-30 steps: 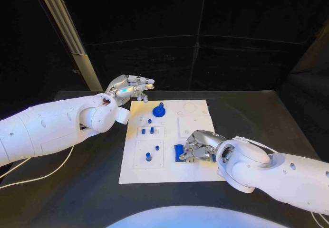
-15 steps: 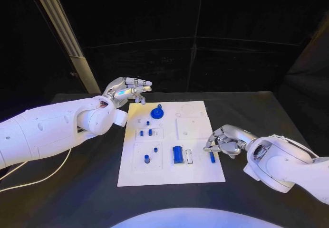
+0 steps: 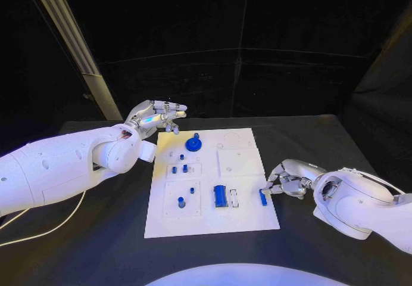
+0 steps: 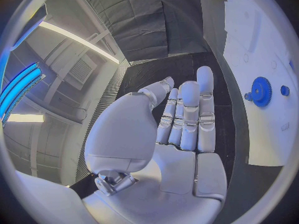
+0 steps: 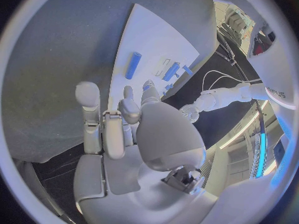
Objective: Assemble the parts on the task board
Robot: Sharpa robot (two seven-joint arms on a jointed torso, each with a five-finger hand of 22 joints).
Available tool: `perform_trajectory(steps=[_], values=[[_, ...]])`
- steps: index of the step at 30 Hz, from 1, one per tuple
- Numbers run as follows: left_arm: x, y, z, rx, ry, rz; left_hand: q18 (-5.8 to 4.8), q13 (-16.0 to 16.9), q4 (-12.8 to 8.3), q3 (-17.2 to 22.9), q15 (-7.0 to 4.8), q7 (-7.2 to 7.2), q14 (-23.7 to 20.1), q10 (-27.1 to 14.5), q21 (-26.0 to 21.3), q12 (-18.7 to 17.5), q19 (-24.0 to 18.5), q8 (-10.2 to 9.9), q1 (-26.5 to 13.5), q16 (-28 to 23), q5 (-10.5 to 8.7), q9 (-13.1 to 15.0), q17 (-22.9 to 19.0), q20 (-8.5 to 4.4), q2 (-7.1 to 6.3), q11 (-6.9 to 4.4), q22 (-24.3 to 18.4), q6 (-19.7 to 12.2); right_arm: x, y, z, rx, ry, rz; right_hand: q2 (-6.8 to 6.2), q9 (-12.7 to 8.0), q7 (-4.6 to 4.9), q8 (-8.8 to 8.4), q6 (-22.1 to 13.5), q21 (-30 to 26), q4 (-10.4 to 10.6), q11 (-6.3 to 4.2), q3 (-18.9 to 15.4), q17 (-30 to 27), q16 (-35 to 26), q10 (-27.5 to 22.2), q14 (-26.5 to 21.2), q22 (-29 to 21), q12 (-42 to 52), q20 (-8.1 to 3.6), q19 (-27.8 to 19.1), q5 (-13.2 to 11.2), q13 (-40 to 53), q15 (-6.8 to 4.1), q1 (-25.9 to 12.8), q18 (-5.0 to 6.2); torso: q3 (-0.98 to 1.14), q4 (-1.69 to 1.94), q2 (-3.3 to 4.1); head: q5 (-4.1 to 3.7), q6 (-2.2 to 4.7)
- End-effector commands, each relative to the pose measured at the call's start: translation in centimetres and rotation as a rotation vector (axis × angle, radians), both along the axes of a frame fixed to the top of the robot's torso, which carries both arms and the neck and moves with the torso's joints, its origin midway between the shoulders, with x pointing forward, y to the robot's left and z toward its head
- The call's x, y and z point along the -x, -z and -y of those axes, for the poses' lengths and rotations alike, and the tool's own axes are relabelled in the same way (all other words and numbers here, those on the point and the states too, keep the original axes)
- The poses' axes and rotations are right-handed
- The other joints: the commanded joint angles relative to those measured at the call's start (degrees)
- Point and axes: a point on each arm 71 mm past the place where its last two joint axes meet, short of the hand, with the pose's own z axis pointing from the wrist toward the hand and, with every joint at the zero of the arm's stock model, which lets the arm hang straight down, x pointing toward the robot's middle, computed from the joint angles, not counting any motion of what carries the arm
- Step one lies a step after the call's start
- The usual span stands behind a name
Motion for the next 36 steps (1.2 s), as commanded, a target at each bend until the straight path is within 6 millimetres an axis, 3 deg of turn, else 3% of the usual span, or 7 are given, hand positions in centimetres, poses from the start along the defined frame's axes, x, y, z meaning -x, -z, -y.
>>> perform_trajectory(steps=[1,24,36], values=[[0.0,-0.1,0.1,0.008,0.014,0.002,0.38,-0.1,0.2,-0.2,-0.05,-0.1,-0.5,-0.1,-0.3,0.2,-0.2,0.2,-0.3,-0.1,0.2,0.0,0.0,0.21,0.52,0.36,-0.1,0.0,-0.2,0.4,-0.2,0.134,-0.036,-0.006,-0.35,-0.1,0.04,-0.26,0.5,0.3,-0.1,0.05,-0.4,7.1,0.2,0.5,4.4,0.3,0.6,0.12,0.3,-0.3,0.5,0.4,-0.2,-0.39,-0.07,0.13,0.03,-0.12,0.02],[0.1,-0.1,-0.1,0.007,0.013,-0.001,0.38,-0.1,0.2,-0.2,-0.05,-0.1,-0.5,-0.1,-0.3,0.2,-0.2,0.2,-0.3,-0.1,0.2,0.0,0.0,0.21,0.52,0.36,-0.1,0.0,-0.5,1.8,-2.1,0.26,-0.095,-0.007,-0.93,0.1,-0.17,-0.35,1.6,0.3,-0.5,-0.09,-0.8,7.0,0.1,0.6,4.4,0.4,1.2,0.09,0.3,-0.3,1.2,0.33,0.8,-0.39,-0.06,0.13,0.04,-0.02,-0.49],[0.1,-0.1,-0.3,0.006,0.012,-0.003,0.38,-0.1,0.2,-0.2,-0.05,-0.1,-0.5,-0.1,-0.3,0.2,-0.2,0.2,-0.3,-0.1,0.2,0.0,0.0,0.21,0.52,0.36,-0.1,0.0,-0.2,2.3,-3.2,0.321,-0.15,0.001,-0.69,0.3,-0.41,-0.56,2.4,0.5,-3.6,-0.4,0.9,6.9,0.1,0.5,4.4,0.8,1.7,-0.16,0.4,-0.3,2.0,0.05,5.7,-0.46,-0.1,0.09,0.01,0.08,-0.75]])
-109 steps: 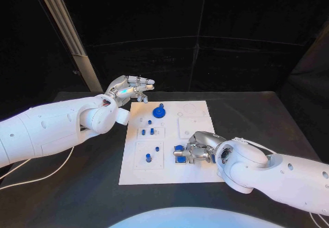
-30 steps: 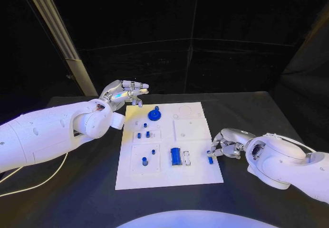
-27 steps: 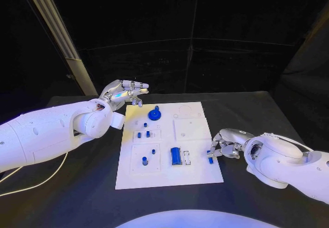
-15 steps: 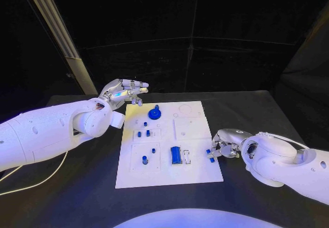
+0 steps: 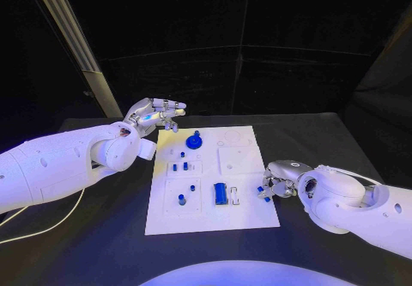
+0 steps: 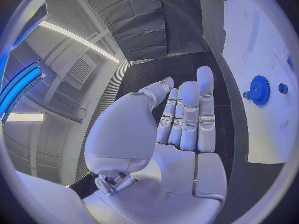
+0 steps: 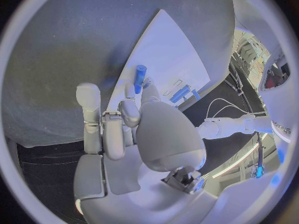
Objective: Assemble the parts on the task board
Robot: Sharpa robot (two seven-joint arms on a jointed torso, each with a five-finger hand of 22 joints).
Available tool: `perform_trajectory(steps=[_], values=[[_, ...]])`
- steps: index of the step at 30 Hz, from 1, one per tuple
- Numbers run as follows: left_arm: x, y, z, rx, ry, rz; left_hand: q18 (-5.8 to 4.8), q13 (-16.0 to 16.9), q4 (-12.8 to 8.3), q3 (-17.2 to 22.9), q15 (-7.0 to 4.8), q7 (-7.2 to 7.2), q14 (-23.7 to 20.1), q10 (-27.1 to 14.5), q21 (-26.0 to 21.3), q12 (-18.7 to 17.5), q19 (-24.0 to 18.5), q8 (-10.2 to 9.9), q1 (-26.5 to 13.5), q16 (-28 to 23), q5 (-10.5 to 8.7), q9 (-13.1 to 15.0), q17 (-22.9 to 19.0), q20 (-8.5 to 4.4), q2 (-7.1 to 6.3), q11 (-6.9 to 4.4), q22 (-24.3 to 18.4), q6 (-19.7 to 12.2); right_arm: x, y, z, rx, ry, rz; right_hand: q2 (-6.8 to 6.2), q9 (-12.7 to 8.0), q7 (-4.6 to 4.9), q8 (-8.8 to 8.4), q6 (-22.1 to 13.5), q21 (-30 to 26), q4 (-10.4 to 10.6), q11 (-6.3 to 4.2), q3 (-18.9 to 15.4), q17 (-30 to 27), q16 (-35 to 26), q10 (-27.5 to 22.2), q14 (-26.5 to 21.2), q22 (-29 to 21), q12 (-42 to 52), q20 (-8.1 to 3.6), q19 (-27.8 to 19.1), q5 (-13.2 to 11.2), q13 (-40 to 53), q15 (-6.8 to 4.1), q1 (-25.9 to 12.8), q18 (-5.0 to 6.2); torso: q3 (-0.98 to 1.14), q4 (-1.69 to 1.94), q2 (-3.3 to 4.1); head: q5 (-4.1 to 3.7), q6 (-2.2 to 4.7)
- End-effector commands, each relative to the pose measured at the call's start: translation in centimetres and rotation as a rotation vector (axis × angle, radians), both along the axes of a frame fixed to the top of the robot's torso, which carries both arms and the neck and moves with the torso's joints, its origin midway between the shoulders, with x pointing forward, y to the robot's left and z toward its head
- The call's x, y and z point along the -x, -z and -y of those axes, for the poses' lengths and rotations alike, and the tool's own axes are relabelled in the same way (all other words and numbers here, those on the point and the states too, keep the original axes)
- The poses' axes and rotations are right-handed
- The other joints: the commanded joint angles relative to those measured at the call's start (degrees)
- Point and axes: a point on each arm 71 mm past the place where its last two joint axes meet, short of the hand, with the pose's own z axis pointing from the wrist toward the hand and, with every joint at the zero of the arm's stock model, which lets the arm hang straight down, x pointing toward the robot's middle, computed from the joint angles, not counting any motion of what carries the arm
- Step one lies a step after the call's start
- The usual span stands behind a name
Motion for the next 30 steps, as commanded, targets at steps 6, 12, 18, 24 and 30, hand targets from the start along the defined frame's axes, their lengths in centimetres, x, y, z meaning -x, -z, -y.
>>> perform_trajectory(steps=[6,12,18,24,30], values=[[0.1,-0.1,0.0,0.007,0.012,0.001,0.38,-0.1,0.2,-0.2,-0.05,-0.11,-0.5,-0.1,-0.3,0.2,-0.2,0.2,-0.3,-0.1,0.2,0.0,-0.1,0.21,0.52,0.36,-0.1,0.0,0.7,1.1,-0.8,0.125,-0.067,-0.031,0.35,-0.2,-0.18,-0.41,0.7,0.3,-1.8,-0.42,1.2,6.9,0.0,-0.2,4.4,0.3,0.1,-0.32,0.3,-0.1,0.1,-0.06,2.6,-0.5,-0.02,-0.02,0.03,-0.15,-0.29],[0.1,-0.1,0.0,0.007,0.012,0.001,0.38,-0.1,0.2,-0.3,-0.05,-0.13,-0.5,-0.2,-0.4,0.2,-0.1,0.2,-0.2,-0.1,0.21,0.0,-0.1,0.21,0.6,0.35,-0.1,0.0,0.8,1.1,-1.2,0.125,-0.069,-0.017,2.31,-0.4,-0.56,-0.85,1.5,0.6,-3.7,-0.83,4.2,7.2,0.1,-0.3,4.4,0.8,0.1,-0.65,0.6,1.0,0.3,-0.43,5.9,-0.56,-0.02,-0.01,0.0,-0.14,-0.51],[0.1,-0.1,0.0,0.007,0.011,0.001,0.38,-0.1,0.2,-0.3,-0.05,-0.13,-0.5,-0.2,-0.4,0.2,-0.1,0.2,-0.2,-0.1,0.21,0.0,-0.1,0.21,0.6,0.35,-0.1,0.0,0.8,1.0,-1.2,0.098,-0.044,-0.018,2.9,-0.7,-0.55,-1.46,1.7,0.8,-4.0,-0.89,5.8,7.3,0.1,-0.3,4.4,1.0,0.0,-0.76,0.7,2.8,0.4,-0.45,5.9,-0.61,0.01,0.01,-0.05,-0.08,-0.51],[0.1,-0.1,0.0,0.007,0.011,0.001,0.38,-0.1,0.2,-0.3,-0.05,-0.13,-0.5,-0.2,-0.4,0.2,-0.1,0.2,-0.2,-0.1,0.21,0.0,-0.1,0.21,0.6,0.35,-0.1,0.0,1.1,0.7,-1.1,-0.006,0.019,-0.044,2.33,-1.5,-0.19,-3.19,1.2,1.0,-2.2,-0.54,7.0,7.8,0.4,0.0,4.5,1.4,0.2,-0.6,0.9,6.2,0.7,-0.21,2.6,-0.71,0.02,0.0,-0.07,-0.1,-0.57],[0.1,-0.1,0.1,0.007,0.013,0.001,0.38,-0.1,0.2,-0.3,-0.05,-0.13,-0.5,-0.2,-0.4,0.2,-0.1,0.2,-0.2,-0.1,0.21,0.0,-0.1,0.21,0.6,0.35,-0.1,0.0,1.5,0.0,-1.1,-0.134,0.075,-0.036,1.24,-2.0,-0.26,-4.32,2.0,1.4,-0.8,-0.59,9.1,8.4,0.8,0.4,4.7,2.1,0.8,-0.57,1.2,10.1,1.3,-0.25,0.9,-0.77,0.0,0.01,-0.05,-0.22,-0.56]])
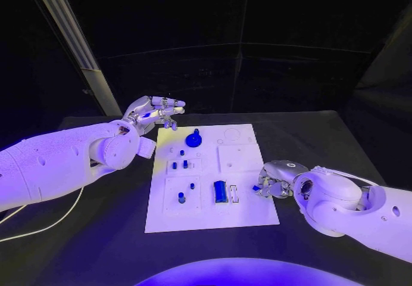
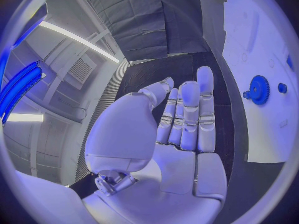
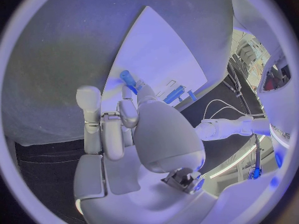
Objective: Assemble the parts on the task board
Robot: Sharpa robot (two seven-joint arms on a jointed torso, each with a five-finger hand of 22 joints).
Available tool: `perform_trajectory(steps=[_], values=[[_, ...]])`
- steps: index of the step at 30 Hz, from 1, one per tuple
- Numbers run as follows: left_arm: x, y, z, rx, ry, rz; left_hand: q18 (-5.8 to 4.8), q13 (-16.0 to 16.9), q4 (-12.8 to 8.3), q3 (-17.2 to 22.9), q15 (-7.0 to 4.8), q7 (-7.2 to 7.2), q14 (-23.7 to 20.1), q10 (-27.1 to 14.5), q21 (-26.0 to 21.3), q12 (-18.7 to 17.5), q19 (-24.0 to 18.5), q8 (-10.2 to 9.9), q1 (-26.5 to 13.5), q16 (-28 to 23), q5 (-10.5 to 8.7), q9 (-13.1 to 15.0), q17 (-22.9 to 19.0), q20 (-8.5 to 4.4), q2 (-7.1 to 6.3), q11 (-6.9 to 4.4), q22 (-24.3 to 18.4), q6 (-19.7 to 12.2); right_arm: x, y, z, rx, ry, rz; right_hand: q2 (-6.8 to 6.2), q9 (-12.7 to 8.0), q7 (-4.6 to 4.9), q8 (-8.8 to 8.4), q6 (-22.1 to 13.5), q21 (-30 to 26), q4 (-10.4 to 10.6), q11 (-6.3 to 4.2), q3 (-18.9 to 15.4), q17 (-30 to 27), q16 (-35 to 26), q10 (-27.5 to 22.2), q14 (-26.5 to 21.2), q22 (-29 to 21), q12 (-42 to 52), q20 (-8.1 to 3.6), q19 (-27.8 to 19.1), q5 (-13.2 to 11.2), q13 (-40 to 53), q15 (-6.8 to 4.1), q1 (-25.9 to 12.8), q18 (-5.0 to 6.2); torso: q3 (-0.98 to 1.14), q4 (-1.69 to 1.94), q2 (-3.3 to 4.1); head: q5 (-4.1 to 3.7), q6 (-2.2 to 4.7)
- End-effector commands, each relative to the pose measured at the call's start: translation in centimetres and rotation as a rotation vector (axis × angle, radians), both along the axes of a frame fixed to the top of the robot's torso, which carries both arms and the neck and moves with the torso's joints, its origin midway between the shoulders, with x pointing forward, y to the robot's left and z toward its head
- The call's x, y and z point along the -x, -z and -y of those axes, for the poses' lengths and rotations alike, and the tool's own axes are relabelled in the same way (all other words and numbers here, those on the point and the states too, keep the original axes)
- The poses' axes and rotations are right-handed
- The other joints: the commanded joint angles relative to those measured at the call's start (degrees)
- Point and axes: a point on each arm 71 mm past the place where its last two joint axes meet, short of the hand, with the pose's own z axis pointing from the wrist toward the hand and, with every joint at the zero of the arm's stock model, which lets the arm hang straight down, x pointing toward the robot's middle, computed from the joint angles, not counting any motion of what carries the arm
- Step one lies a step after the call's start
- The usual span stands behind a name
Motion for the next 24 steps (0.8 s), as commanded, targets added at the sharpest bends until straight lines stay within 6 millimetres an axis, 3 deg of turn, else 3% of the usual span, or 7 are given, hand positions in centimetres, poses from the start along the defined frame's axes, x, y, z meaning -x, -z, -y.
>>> perform_trajectory(steps=[1,12,15,24], values=[[0.0,-0.1,0.2,0.007,0.012,0.003,0.39,0.0,0.2,-0.2,-0.05,-0.13,-0.5,-0.2,-0.4,0.2,-0.1,0.2,0.0,-0.1,0.21,0.0,-0.1,0.21,0.41,0.35,-0.1,0.0,0.4,0.1,0.1,-0.129,0.083,-0.043,-1.2,0.2,-0.11,-0.27,0.7,0.4,0.4,0.02,1.0,8.5,0.4,0.7,4.7,0.2,0.5,0.05,0.6,0.7,0.5,-0.05,-1.7,-0.77,-0.01,0.02,0.0,-0.09,0.01],[0.0,-0.1,0.3,0.008,0.015,0.002,0.39,-0.1,0.2,-0.2,-0.05,-0.14,-0.5,-0.2,-0.4,0.2,-0.1,0.2,0.0,-0.1,0.22,0.0,0.0,0.21,0.46,0.34,-0.1,0.0,0.9,-0.3,-0.2,-0.314,0.167,-0.099,-3.38,0.0,-0.22,-1.38,1.9,0.9,2.1,-0.08,5.1,9.2,0.8,1.4,4.8,1.0,1.2,-0.04,1.0,2.5,1.3,-0.13,-3.2,-0.87,-0.05,0.03,0.04,-0.09,-0.14],[0.0,-0.1,0.3,0.008,0.016,0.002,0.39,-0.1,0.2,-0.2,-0.05,-0.14,-0.5,-0.2,-0.4,0.2,-0.1,0.2,0.0,-0.1,0.22,0.0,0.0,0.21,0.46,0.34,-0.1,0.0,0.9,-0.2,-0.5,-0.335,0.174,-0.113,-4.17,0.0,-0.29,-1.57,2.3,1.1,2.8,-0.12,5.8,9.4,0.9,1.6,4.9,1.3,1.5,-0.05,1.1,4.3,1.5,-0.15,-4.1,-0.9,-0.05,0.02,0.02,-0.12,-0.22],[0.0,-0.1,0.4,0.009,0.019,0.001,0.39,-0.1,0.2,-0.2,-0.05,-0.14,-0.5,-0.2,-0.4,0.2,-0.1,0.2,0.0,-0.1,0.22,0.0,0.0,0.21,0.46,0.34,-0.1,0.0,0.5,0.5,-1.8,-0.347,0.168,-0.17,-4.58,0.3,-0.64,-1.45,3.5,1.3,4.1,-0.37,7.0,9.5,1.0,2.0,4.9,1.6,1.8,-0.17,1.2,4.8,1.9,-0.32,-5.5,-0.93,-0.11,0.11,0.02,-0.1,-0.27]])
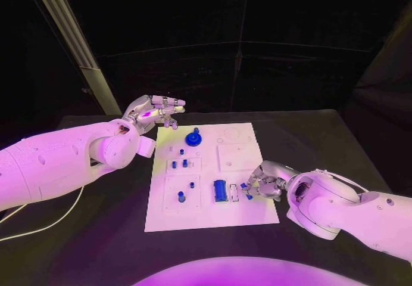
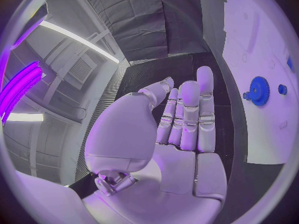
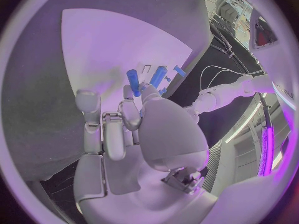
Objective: Assemble the parts on the task board
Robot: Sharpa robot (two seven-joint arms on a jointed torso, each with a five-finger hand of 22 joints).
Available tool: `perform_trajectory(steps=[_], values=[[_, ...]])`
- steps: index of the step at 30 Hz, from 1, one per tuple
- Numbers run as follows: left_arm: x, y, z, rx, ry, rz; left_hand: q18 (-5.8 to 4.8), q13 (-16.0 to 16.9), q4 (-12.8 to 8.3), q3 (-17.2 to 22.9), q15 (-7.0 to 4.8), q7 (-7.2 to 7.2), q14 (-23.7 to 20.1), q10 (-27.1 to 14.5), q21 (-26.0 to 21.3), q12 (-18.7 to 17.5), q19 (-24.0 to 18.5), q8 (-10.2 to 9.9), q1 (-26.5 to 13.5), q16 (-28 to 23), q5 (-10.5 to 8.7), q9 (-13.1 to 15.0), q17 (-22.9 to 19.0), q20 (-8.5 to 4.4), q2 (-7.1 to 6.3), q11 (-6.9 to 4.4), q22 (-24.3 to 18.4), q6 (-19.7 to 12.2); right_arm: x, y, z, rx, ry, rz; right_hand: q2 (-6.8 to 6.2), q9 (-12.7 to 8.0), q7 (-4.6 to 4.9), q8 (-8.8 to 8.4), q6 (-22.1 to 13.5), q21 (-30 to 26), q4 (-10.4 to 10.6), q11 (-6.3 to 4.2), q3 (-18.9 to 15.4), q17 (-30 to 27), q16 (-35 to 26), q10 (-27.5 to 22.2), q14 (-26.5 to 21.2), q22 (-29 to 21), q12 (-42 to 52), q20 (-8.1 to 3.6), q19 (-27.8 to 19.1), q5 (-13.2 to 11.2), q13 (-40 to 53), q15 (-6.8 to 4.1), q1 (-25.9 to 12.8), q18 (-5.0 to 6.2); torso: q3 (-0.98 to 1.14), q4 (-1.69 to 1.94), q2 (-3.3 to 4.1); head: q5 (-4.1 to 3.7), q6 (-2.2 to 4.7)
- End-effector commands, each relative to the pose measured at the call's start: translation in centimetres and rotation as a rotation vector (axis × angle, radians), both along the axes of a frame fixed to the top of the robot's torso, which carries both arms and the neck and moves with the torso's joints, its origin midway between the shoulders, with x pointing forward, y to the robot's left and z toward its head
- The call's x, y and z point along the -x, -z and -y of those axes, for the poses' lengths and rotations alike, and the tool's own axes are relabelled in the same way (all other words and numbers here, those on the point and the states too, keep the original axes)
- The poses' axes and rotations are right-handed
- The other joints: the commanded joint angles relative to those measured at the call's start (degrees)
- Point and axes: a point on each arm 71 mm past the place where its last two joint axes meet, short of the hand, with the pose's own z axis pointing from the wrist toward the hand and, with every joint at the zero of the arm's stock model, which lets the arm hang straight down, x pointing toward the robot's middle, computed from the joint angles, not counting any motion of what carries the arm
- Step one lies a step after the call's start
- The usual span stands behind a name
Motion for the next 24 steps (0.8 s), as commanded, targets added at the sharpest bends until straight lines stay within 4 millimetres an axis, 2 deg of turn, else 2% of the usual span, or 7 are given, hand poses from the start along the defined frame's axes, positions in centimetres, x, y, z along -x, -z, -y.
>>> perform_trajectory(steps=[1,4,12,20,24], values=[[0.0,-0.1,0.2,0.008,0.014,0.002,0.39,-0.1,0.2,-0.2,-0.05,-0.14,-0.5,-0.2,-0.2,0.2,-0.1,0.2,0.0,-0.1,0.22,0.0,-0.1,0.21,0.46,0.34,-0.1,0.0,-0.1,0.3,-0.5,-0.033,0.005,-0.04,-0.03,0.3,-0.07,0.18,0.5,0.4,0.3,0.01,0.5,9.5,0.2,0.4,4.9,0.1,0.4,-0.16,0.4,0.2,0.2,-0.12,-0.7,-0.93,-0.03,0.03,0.03,0.04,0.02],[0.0,-0.1,0.2,0.009,0.015,0.002,0.39,-0.1,0.2,-0.2,-0.05,-0.14,-0.5,-0.2,-0.2,0.2,-0.1,0.2,0.0,-0.1,0.22,0.0,-0.1,0.21,0.46,0.34,-0.1,0.0,-0.2,0.5,-1.2,-0.032,-0.007,-0.056,-0.13,0.4,-0.24,0.32,0.9,0.4,0.6,-0.12,0.8,9.5,0.3,0.5,4.9,0.1,0.5,-0.23,0.4,0.2,0.3,-0.21,-1.0,-0.93,0.03,0.04,0.07,0.11,-0.01],[0.1,-0.1,0.2,0.009,0.018,0.0,0.39,-0.1,0.2,-0.2,-0.06,-0.15,-0.5,-0.2,-0.2,0.3,-0.1,0.3,0.1,-0.1,0.22,0.0,-0.2,0.21,0.49,0.34,-0.1,0.0,-0.4,0.9,-2.0,-0.014,-0.026,-0.087,-0.36,0.8,-0.46,0.48,1.5,0.5,1.2,-0.31,1.3,9.6,0.3,0.7,4.9,0.2,0.7,-0.38,0.5,0.1,0.5,-0.38,-1.8,-0.93,-0.01,-0.06,-0.01,0.2,-0.11],[0.1,-0.1,0.3,0.01,0.022,-0.002,0.39,-0.1,0.2,-0.2,-0.06,-0.15,-0.5,-0.2,-0.2,0.3,-0.1,0.3,0.1,-0.1,0.22,0.0,-0.2,0.21,0.49,0.34,-0.1,0.0,-0.5,1.2,-2.4,0.002,-0.029,-0.106,-0.52,1.0,-0.54,0.49,1.6,0.5,1.7,-0.37,1.6,9.6,0.3,0.8,4.9,0.2,0.7,-0.46,0.5,-0.1,0.6,-0.45,-2.4,-0.94,0.01,-0.03,-0.04,0.7,-0.27],[0.1,-0.1,0.4,0.01,0.023,-0.002,0.39,-0.1,0.2,-0.2,-0.06,-0.15,-0.5,-0.2,-0.2,0.3,-0.1,0.3,0.1,-0.1,0.22,0.0,-0.2,0.21,0.49,0.34,-0.1,0.0,-0.6,1.2,-2.4,0.009,-0.025,-0.104,-0.87,1.3,-0.63,0.62,2.0,0.5,2.8,-0.43,1.7,9.6,0.3,1.0,4.9,0.2,0.7,-0.52,0.5,-1.1,0.6,-0.49,-3.9,-0.96,0.02,-0.04,-0.04,0.64,-0.22]])
